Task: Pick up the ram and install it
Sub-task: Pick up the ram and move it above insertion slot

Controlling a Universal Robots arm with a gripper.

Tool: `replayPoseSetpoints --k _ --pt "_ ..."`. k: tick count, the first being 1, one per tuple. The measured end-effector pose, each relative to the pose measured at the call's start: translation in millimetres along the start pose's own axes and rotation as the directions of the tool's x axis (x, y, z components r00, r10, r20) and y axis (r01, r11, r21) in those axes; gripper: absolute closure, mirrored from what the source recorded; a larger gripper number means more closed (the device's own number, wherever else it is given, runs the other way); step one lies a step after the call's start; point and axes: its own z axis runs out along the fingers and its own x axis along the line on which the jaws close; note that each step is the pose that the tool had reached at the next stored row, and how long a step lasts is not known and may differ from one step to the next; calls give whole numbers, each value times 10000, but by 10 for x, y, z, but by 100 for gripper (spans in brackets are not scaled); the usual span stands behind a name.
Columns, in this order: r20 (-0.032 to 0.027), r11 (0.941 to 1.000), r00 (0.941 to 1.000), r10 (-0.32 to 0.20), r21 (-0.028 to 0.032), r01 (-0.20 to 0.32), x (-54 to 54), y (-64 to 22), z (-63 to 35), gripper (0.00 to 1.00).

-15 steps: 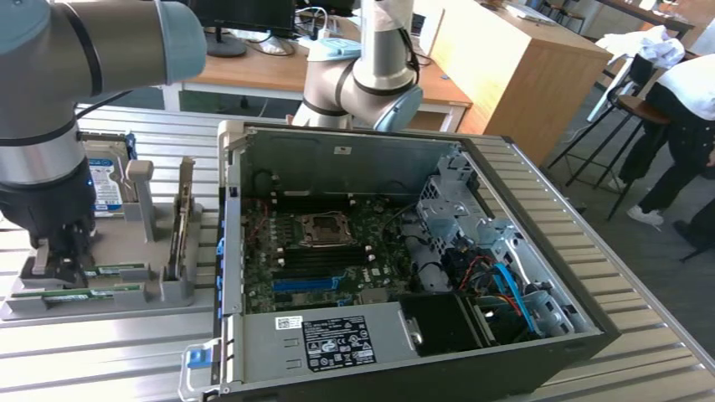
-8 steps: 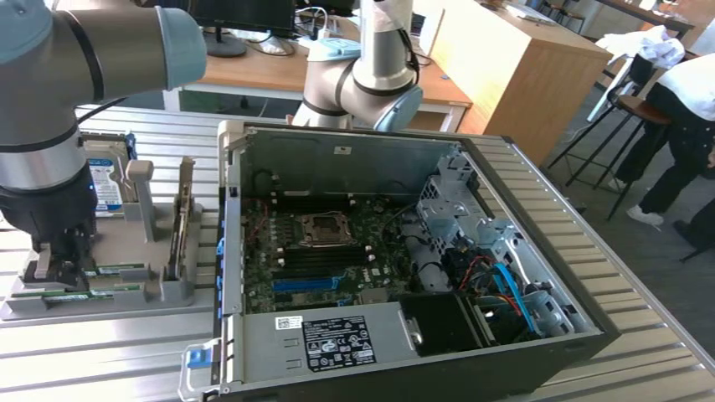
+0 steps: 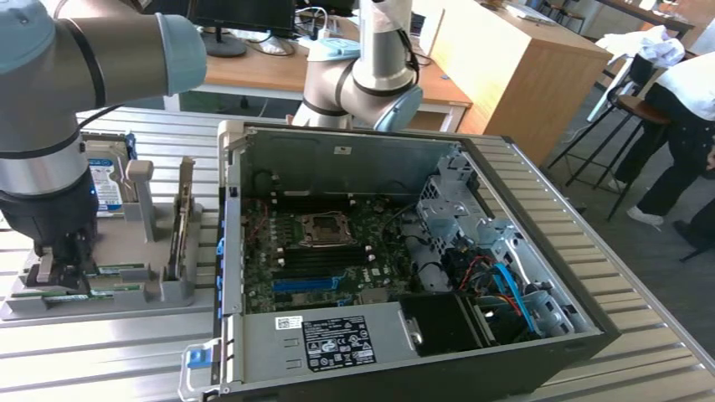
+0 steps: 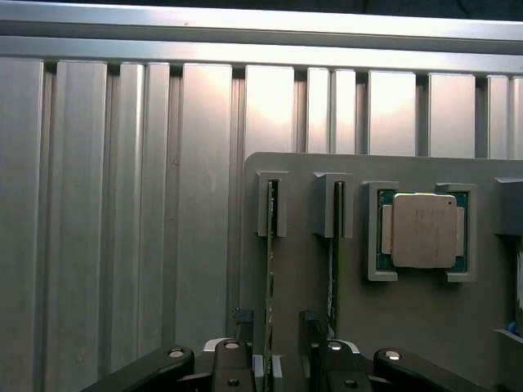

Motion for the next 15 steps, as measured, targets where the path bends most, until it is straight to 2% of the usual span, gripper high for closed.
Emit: replayPoseSetpoints --k 15 --pt "-2 10000 10000 1 -2 -1 2 -3 84 64"
